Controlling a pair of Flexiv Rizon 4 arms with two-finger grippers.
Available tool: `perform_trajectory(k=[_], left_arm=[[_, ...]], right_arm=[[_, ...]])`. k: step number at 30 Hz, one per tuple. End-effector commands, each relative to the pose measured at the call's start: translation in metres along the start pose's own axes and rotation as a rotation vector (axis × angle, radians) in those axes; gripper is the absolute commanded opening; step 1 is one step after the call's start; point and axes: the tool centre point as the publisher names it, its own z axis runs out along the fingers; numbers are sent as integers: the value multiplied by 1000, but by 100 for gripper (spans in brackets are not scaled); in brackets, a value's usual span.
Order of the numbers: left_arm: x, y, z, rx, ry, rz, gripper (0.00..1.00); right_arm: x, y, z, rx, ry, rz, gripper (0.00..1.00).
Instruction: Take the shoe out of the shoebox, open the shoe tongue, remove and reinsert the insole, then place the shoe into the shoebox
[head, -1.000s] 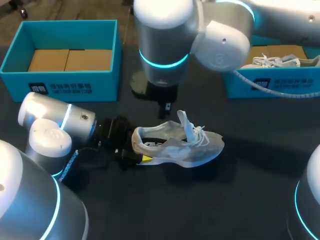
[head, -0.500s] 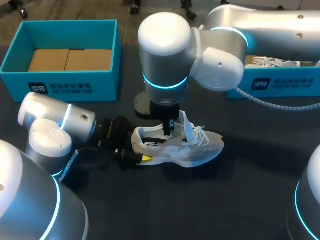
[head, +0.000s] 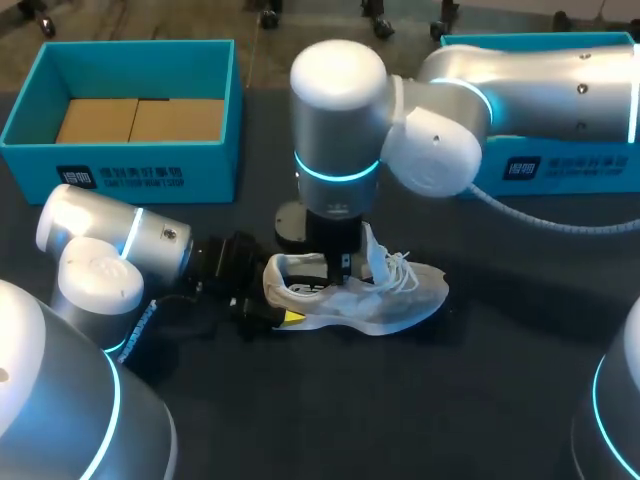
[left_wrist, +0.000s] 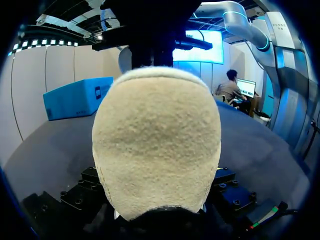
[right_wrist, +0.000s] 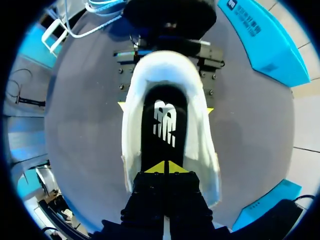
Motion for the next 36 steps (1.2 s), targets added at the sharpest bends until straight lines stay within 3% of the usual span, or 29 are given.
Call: perform_trajectory(k=[1, 2, 3, 4, 6, 15, 25, 31, 32, 33, 34, 35, 36], left_arm=[[0, 1, 0, -2, -1, 1, 0], [0, 1, 0, -2, -1, 1, 0], [0, 1, 0, -2, -1, 1, 0], [0, 1, 0, -2, -1, 1, 0], [0, 1, 0, -2, -1, 1, 0], [0, 1, 0, -2, -1, 1, 0], [0, 1, 0, -2, -1, 1, 0], [0, 1, 0, -2, -1, 1, 0], [0, 1, 0, -2, -1, 1, 0], [0, 1, 0, -2, -1, 1, 0], [0, 1, 0, -2, -1, 1, 0], [0, 1, 0, -2, -1, 1, 0], [0, 1, 0, -2, -1, 1, 0]], right_arm=[[1, -7, 5, -18, -12, 11, 0], [-2, -7, 6, -19, -16, 11, 2], [-3, -8, 8, -20, -17, 11, 22], [-5, -8, 9, -23, -21, 11, 31], [-9, -7, 11, -23, -22, 9, 38], [-22, -3, 20, -55, -24, -17, 45], [-17, 11, 36, -99, 35, -45, 47], [-10, 16, 47, -123, 59, -39, 46], [-8, 18, 50, -122, 73, -37, 41], [-5, 18, 54, -125, 80, -32, 28], [-4, 18, 55, -126, 82, -29, 26], [-3, 19, 55, -126, 88, -19, 9], [-3, 19, 55, -130, 87, -12, 0]])
